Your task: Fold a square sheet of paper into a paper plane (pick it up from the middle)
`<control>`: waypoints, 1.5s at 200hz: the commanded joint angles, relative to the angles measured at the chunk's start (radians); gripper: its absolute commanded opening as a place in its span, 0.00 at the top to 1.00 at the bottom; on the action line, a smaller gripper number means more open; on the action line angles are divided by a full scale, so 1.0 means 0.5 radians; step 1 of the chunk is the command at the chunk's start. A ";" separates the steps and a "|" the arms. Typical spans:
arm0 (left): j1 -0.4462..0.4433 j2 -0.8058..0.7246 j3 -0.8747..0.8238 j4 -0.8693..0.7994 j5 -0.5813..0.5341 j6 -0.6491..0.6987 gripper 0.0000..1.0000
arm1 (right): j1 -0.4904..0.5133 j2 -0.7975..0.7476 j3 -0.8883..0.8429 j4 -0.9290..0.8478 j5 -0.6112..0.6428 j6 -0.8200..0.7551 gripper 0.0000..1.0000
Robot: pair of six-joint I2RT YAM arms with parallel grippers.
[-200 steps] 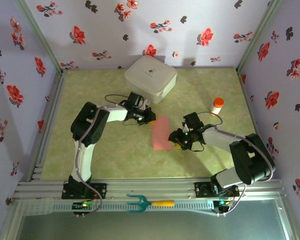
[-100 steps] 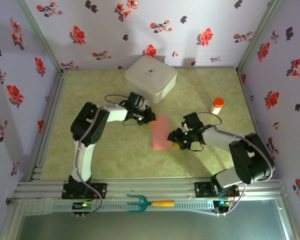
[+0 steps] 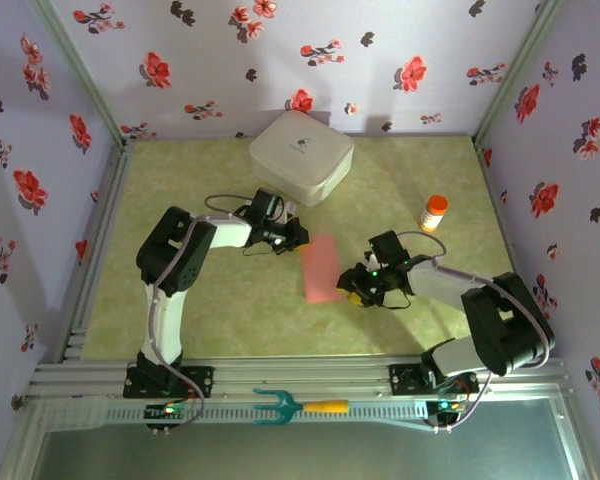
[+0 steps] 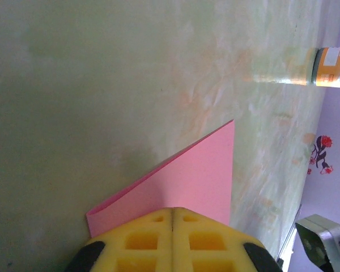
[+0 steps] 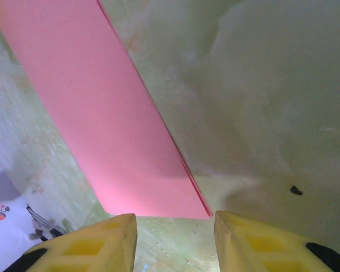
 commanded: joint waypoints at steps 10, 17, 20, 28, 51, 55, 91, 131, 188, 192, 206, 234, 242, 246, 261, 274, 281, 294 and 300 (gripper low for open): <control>0.014 -0.048 -0.067 -0.097 -0.063 -0.030 0.96 | 0.016 0.030 -0.021 0.040 -0.034 0.046 0.61; 0.013 -0.084 -0.067 -0.078 -0.063 -0.032 0.95 | 0.016 0.015 -0.023 0.027 -0.010 0.035 0.61; 0.013 -0.102 -0.065 -0.068 -0.063 -0.030 0.94 | 0.016 0.006 -0.021 0.019 0.003 0.031 0.61; 0.014 -0.149 -0.056 -0.068 -0.062 -0.023 0.92 | 0.014 -0.022 -0.010 -0.018 0.040 0.007 0.61; 0.006 -0.265 -0.041 -0.132 -0.065 0.015 0.89 | 0.015 -0.098 -0.001 -0.084 0.120 -0.023 0.61; 0.000 -0.282 -0.046 -0.138 -0.064 0.015 0.88 | 0.016 -0.104 -0.002 -0.086 0.120 -0.022 0.61; -0.095 -0.334 -0.144 -0.178 -0.013 0.011 0.88 | 0.015 -0.092 -0.016 -0.060 0.099 -0.004 0.63; -0.144 -0.318 -0.353 -0.092 -0.004 -0.037 0.90 | 0.016 -0.099 -0.030 -0.026 0.069 0.020 0.63; -0.137 -0.264 -0.470 0.087 -0.026 -0.098 0.90 | 0.018 -0.066 -0.041 -0.003 0.039 0.033 0.62; -0.134 -0.268 -0.472 0.075 -0.035 -0.093 0.90 | 0.016 -0.065 -0.042 -0.003 0.040 0.036 0.61; -0.135 -0.271 -0.481 0.065 -0.041 -0.089 0.90 | 0.019 -0.044 -0.058 0.023 0.037 0.047 0.61; -0.135 -0.243 -0.495 0.073 -0.038 -0.097 0.92 | 0.022 0.004 -0.073 0.135 -0.008 0.091 0.60; -0.137 -0.243 -0.496 0.079 -0.038 -0.103 0.92 | 0.022 0.018 -0.070 0.150 -0.021 0.094 0.60; -0.135 -0.243 -0.496 0.081 -0.038 -0.104 0.92 | 0.022 0.018 -0.072 0.158 -0.019 0.095 0.60; -0.135 -0.239 -0.494 0.078 -0.042 -0.101 0.92 | 0.025 0.021 -0.080 0.187 -0.016 0.104 0.62; -0.135 -0.232 -0.481 0.066 -0.036 -0.094 0.93 | 0.025 0.034 -0.076 0.203 -0.021 0.104 0.63; -0.135 -0.229 -0.480 0.065 -0.035 -0.091 0.93 | 0.028 0.034 -0.076 0.210 -0.027 0.104 0.64; -0.135 -0.232 -0.484 0.064 -0.035 -0.089 0.93 | 0.028 0.025 -0.079 0.209 -0.016 0.104 0.64; -0.135 -0.233 -0.484 0.062 -0.034 -0.088 0.93 | 0.029 0.025 -0.079 0.211 -0.006 0.104 0.64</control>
